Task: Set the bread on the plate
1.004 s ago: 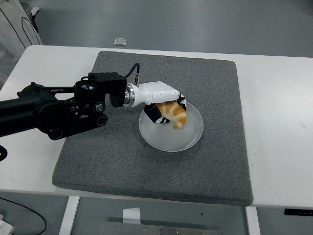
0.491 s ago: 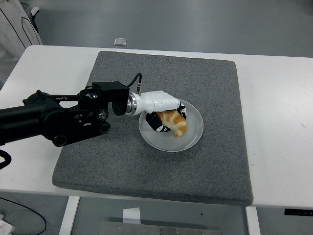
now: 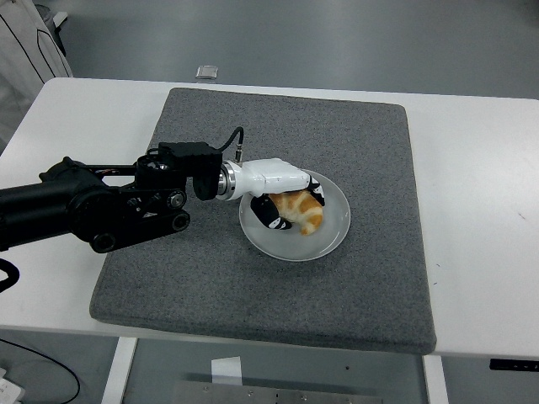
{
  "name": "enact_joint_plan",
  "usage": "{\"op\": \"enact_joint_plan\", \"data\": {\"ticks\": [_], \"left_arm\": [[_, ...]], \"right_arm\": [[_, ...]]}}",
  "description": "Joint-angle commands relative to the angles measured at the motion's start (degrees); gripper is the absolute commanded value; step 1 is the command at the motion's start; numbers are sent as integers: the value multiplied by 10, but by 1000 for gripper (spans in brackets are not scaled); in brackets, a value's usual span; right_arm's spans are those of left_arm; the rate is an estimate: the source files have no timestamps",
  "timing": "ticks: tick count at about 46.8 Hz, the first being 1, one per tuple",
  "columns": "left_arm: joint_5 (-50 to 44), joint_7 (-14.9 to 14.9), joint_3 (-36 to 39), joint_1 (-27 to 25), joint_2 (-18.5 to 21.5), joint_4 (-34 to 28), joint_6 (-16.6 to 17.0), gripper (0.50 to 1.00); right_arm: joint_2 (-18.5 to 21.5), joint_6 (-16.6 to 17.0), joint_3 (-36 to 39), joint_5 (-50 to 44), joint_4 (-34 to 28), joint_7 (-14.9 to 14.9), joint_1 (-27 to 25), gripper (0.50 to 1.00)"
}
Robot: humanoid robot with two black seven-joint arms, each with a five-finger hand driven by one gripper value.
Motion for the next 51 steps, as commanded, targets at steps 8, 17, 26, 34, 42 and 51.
{"op": "enact_joint_plan", "data": {"ticks": [8, 17, 26, 34, 42, 51], "left_arm": [[-6, -1, -1, -1, 4, -6, -8, 994], [-63, 0, -12, -4, 12, -19, -32, 996], [-169, 2, -61, -8, 33, -32, -86, 996], [-209, 3, -98, -10, 54, -32, -100, 996], [-314, 3, -119, -9, 83, -32, -101, 996], [-443, 3, -130, -9, 120, -33, -101, 996]], "right_arm": [[0, 0, 0, 0, 0, 0, 0, 932], [0, 0, 0, 0, 0, 0, 0, 932], [0, 0, 0, 0, 0, 0, 0, 932], [0, 0, 0, 0, 0, 0, 0, 932], [0, 0, 0, 0, 0, 0, 0, 932], [0, 0, 0, 0, 0, 0, 0, 932]]}}
